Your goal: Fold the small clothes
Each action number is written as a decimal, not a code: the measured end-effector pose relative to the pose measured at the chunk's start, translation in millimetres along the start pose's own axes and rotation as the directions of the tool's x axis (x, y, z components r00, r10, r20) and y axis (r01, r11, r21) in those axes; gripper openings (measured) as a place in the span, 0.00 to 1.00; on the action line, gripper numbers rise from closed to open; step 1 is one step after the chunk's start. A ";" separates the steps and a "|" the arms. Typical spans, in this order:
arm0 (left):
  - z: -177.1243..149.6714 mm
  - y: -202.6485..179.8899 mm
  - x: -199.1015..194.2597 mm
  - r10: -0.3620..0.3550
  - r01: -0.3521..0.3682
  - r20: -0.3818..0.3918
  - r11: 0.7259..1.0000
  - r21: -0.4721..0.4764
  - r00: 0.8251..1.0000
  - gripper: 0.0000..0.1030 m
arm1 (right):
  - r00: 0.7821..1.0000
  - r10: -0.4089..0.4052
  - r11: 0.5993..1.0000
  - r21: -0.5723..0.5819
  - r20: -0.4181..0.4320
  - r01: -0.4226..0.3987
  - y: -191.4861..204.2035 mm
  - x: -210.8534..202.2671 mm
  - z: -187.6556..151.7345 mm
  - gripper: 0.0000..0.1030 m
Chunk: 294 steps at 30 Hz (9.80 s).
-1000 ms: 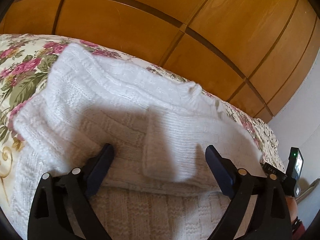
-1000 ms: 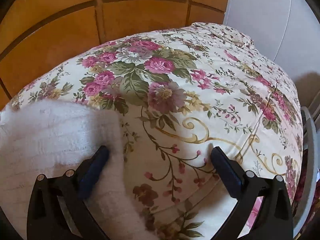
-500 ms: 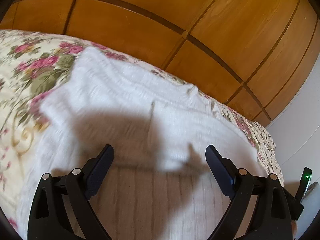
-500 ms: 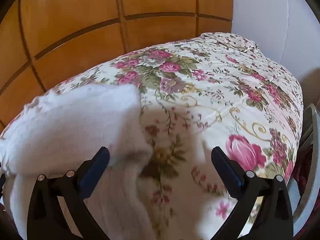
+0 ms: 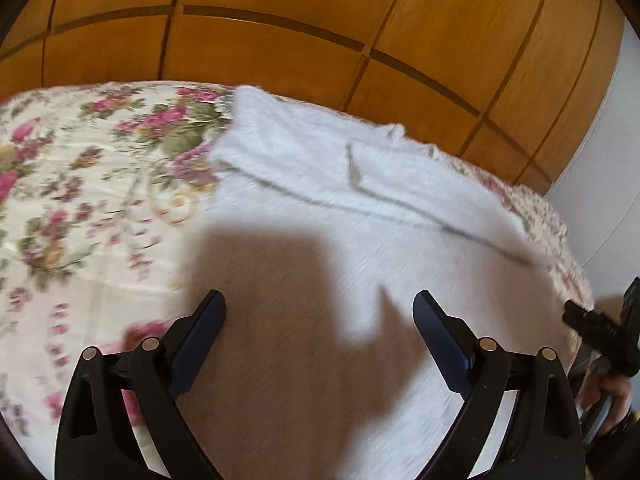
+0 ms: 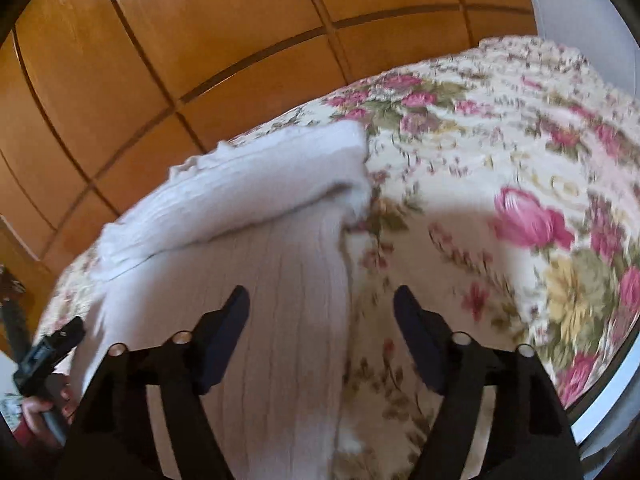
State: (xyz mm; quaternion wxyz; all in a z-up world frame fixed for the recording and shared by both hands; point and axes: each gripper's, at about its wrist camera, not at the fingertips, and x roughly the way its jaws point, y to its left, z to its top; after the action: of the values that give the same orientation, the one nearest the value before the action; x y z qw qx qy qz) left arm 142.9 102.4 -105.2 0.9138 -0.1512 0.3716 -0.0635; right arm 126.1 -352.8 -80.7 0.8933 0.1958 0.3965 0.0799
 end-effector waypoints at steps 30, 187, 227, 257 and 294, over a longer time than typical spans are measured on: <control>-89.6 45.7 -70.8 -0.441 0.431 -0.144 0.897 -0.092 0.886 0.52 | 0.812 0.460 0.880 0.067 -0.358 -0.469 -11.1 -10.2 -104.6 0.40; 62.4 -126.9 95.0 0.077 -0.068 -0.067 0.990 0.123 0.995 0.40 | 0.982 -0.147 0.981 -0.109 0.117 0.160 21.3 74.2 71.2 0.76; -1.9 -19.1 -8.9 0.181 -0.170 0.220 0.983 -0.072 0.958 0.81 | 0.956 -0.252 0.964 -0.042 0.151 0.261 18.0 32.2 65.8 0.98; -19.4 11.9 10.3 -0.121 0.139 0.087 0.958 -0.249 0.989 0.75 | 0.979 0.149 0.965 -0.196 -0.136 -0.174 79.7 16.3 -43.3 0.12; 56.7 -72.6 9.3 -0.299 0.310 0.085 0.936 -0.168 0.950 0.23 | 0.985 0.136 0.980 -0.129 -0.106 -0.150 75.3 14.2 -45.7 0.15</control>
State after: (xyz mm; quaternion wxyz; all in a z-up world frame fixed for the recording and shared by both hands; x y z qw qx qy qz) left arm 188.8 44.5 -49.5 0.8860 -0.2904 0.3212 -0.1661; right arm 102.8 -266.9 -87.1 0.8763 0.1579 0.4179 0.1804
